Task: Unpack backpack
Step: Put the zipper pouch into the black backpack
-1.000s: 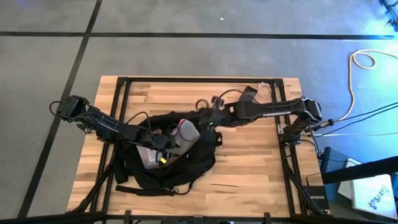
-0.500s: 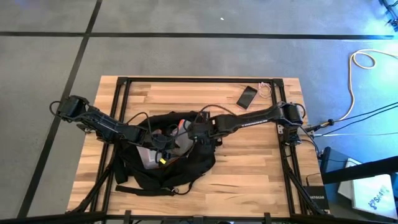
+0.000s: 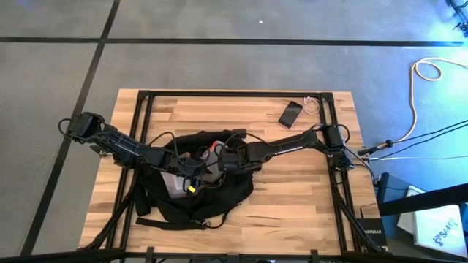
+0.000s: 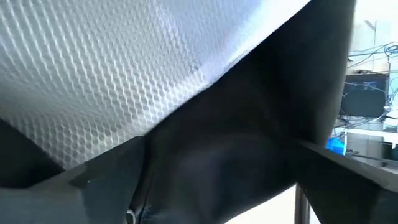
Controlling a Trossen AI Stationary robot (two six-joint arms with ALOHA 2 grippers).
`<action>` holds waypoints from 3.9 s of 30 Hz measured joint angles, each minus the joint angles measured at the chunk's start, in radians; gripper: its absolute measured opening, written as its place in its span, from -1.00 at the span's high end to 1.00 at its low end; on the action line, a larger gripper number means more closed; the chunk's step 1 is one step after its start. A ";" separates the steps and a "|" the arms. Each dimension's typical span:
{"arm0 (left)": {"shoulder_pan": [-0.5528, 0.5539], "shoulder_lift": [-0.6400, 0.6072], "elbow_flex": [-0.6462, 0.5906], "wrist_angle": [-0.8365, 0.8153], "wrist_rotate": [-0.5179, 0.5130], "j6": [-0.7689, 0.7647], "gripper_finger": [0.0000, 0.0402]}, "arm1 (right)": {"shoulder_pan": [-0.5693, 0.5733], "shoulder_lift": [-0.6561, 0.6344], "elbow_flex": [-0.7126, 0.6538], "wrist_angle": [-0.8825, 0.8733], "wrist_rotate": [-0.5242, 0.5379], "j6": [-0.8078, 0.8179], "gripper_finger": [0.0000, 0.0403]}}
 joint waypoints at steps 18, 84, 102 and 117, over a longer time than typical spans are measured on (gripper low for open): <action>0.000 0.000 0.000 0.001 0.001 0.000 0.07 | 0.001 0.004 0.000 -0.048 0.159 -0.114 -0.89; -0.014 -0.040 0.010 -0.005 -0.237 0.124 0.07 | 0.243 -0.255 0.001 -0.174 0.467 0.583 0.12; -0.231 -0.528 0.083 -0.464 -0.648 0.318 0.07 | 0.181 -0.138 0.000 0.378 0.253 0.173 -0.28; -0.405 -0.379 0.086 -0.798 -0.787 0.210 0.07 | 0.010 0.006 -0.001 0.713 -0.222 -0.087 0.05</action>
